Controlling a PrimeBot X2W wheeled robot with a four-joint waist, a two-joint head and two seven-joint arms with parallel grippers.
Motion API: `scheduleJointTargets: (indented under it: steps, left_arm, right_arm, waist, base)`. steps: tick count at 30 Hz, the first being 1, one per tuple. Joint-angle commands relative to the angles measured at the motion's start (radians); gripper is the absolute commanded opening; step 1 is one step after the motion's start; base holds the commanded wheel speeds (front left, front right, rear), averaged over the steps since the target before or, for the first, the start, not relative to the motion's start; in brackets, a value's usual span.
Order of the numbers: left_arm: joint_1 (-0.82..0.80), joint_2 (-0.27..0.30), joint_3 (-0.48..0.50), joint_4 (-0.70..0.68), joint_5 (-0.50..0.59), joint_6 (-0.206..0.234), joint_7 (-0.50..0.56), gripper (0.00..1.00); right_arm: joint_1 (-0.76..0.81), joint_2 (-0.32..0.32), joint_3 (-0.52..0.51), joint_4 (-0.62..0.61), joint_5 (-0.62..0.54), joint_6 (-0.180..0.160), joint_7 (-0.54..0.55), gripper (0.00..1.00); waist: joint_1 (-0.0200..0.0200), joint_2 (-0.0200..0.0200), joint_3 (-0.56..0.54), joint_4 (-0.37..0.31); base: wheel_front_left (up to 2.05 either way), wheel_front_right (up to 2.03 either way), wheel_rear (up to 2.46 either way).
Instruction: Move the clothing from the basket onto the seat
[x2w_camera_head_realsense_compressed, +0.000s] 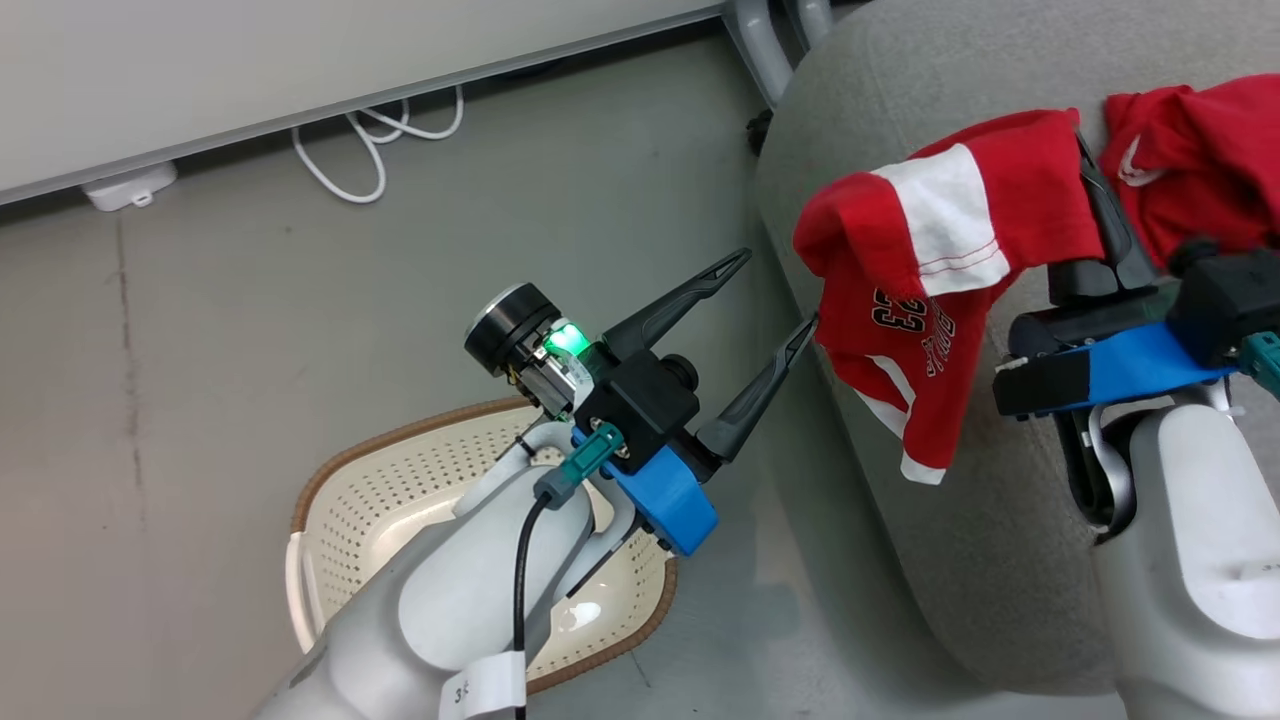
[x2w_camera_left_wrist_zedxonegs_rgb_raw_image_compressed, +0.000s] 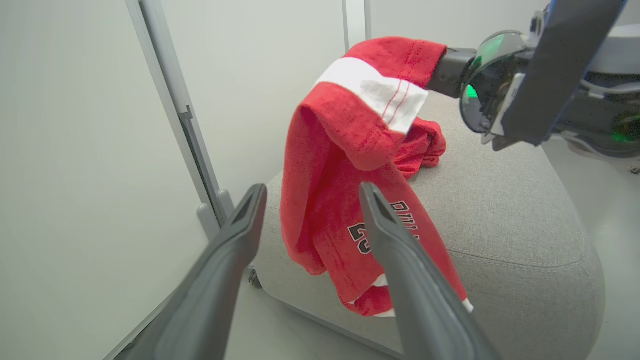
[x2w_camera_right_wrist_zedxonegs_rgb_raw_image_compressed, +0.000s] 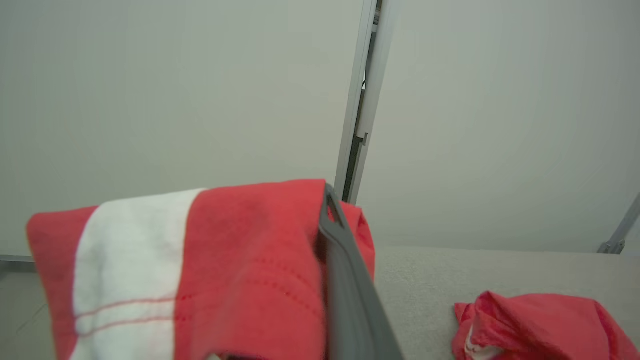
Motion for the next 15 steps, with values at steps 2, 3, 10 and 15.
scheduleJointTargets:
  steps: [2, 3, 10, 15]
  left_arm:
    - [0.006, 0.014, -0.008, 0.006, 0.003, -0.001, -0.003, 1.0]
    - [0.005, 0.017, -0.012, 0.007, 0.004, -0.001, -0.003, 1.0]
    - [0.008, 0.036, -0.051, 0.019, 0.002, -0.001, -0.003, 1.0]
    - [0.014, 0.048, -0.074, 0.028, -0.003, -0.002, -0.003, 1.0]
  right_arm:
    - [0.024, 0.011, -0.024, -0.017, 0.005, 0.0, -0.004, 0.0]
    - [0.03, 0.014, -0.033, -0.023, 0.005, 0.0, -0.005, 0.0]
    - [0.086, 0.033, -0.118, -0.058, 0.007, 0.0, -0.004, 0.0]
    - [0.124, 0.042, -0.172, -0.073, 0.011, 0.0, -0.004, 0.0]
  waist:
    - [-0.0001, 0.0, 0.022, -0.054]
    - [-0.0001, 0.0, 0.025, -0.064]
    - [-0.0001, 0.0, 0.046, -0.14]
    - [-0.0001, 0.0, 0.058, -0.175]
  base:
    - [0.0, 0.0, 0.0]
    - [0.0, 0.0, 0.0]
    - [0.0, 0.0, 0.0]
    - [0.0, 0.0, 0.0]
